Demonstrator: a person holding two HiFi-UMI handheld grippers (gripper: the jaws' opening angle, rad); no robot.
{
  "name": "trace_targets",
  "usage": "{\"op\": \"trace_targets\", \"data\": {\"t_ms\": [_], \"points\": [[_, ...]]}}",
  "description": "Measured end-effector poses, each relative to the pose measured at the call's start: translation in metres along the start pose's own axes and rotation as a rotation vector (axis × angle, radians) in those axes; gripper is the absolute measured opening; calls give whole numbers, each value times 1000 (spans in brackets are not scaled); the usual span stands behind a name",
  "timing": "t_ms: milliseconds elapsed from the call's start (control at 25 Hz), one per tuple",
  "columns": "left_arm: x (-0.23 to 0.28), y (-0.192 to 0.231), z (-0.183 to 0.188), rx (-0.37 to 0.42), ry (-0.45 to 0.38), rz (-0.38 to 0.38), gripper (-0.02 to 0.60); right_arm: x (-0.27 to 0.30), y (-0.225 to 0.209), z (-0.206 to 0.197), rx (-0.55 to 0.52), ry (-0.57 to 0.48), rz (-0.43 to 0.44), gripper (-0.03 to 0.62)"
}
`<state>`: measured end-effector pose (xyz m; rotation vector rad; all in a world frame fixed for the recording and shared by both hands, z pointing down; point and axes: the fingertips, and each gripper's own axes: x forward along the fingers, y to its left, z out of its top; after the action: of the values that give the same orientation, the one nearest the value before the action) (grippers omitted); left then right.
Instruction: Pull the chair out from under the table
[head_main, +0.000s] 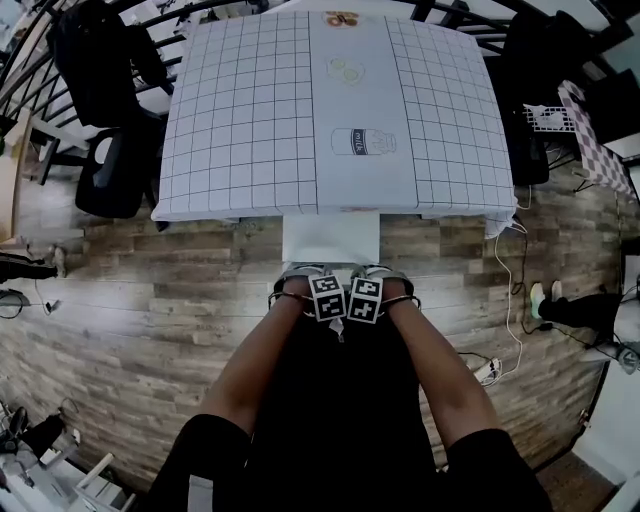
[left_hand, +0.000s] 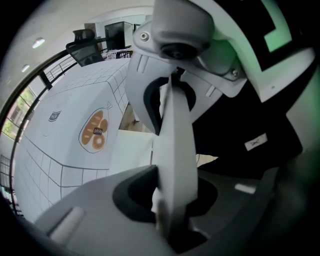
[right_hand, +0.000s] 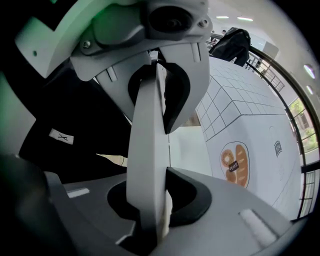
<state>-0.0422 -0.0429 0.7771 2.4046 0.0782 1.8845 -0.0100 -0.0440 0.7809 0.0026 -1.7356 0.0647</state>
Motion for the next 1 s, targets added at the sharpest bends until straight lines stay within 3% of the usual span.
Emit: {"op": "trace_targets", "data": {"t_ms": [200, 360, 560, 840, 1000], "points": [[1, -16, -2, 4, 6, 8, 87, 1, 16, 0, 11, 1, 15, 75], [2, -30, -2, 45, 33, 56, 78, 1, 29, -2, -3, 0, 14, 75], [0, -39, -4, -8, 19, 33, 83, 1, 37, 1, 9, -10, 19, 77], [0, -69, -6, -16, 13, 33, 84, 0, 68, 1, -6, -14, 17, 77], [-6, -87, -25, 1, 29, 51, 84, 0, 87, 19, 2, -23, 10, 77]]}}
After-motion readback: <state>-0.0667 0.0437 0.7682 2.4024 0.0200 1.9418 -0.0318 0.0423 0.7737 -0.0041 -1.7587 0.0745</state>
